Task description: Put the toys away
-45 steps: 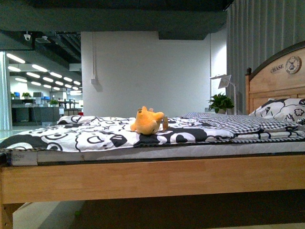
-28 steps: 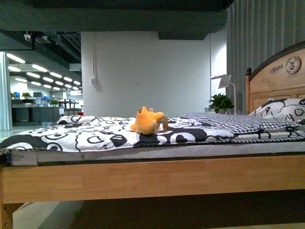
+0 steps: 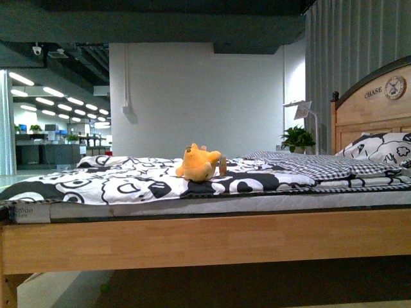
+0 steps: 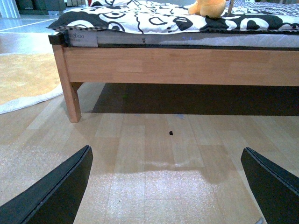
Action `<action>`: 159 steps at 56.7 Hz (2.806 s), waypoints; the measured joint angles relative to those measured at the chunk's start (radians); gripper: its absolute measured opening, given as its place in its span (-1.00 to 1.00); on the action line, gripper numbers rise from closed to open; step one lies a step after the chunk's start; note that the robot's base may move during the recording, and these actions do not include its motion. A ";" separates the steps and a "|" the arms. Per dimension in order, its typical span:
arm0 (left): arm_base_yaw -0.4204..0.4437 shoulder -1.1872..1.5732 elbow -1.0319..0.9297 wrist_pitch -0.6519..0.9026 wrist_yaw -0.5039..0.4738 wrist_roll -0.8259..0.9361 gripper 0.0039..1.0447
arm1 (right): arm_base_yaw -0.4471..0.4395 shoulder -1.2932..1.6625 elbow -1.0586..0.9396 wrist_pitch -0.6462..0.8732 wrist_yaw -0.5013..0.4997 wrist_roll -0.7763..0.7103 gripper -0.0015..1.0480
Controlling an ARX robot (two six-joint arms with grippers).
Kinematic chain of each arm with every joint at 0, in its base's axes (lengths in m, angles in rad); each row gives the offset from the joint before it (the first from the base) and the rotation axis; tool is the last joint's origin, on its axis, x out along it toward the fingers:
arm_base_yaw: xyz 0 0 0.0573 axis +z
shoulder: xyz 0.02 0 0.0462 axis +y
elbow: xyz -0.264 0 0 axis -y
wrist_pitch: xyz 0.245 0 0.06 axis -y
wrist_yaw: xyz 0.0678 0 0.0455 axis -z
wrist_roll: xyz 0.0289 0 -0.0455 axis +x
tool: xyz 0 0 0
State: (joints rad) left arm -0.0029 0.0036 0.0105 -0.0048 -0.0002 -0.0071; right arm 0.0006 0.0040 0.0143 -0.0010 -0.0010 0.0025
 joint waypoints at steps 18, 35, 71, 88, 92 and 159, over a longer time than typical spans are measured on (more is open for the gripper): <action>0.000 0.000 0.000 0.000 0.000 0.000 0.88 | 0.000 0.000 0.000 0.000 0.000 0.000 0.87; 0.000 0.000 0.000 0.000 0.000 0.000 0.88 | 0.000 0.000 0.000 0.000 0.000 0.000 0.87; 0.000 0.000 0.000 0.000 0.000 0.000 0.88 | 0.000 0.000 0.000 0.000 0.000 0.000 0.87; 0.000 0.000 0.000 0.000 0.000 0.000 0.88 | 0.000 0.000 0.000 0.000 0.000 0.000 0.87; 0.000 0.000 0.000 0.000 0.000 0.000 0.88 | 0.000 0.000 0.000 0.000 0.001 0.000 0.87; 0.000 -0.003 0.000 0.000 0.000 0.000 0.88 | 0.000 -0.001 0.000 0.000 0.001 0.000 0.87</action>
State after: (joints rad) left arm -0.0029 0.0010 0.0101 -0.0048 -0.0002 -0.0071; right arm 0.0006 0.0029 0.0143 -0.0013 -0.0002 0.0025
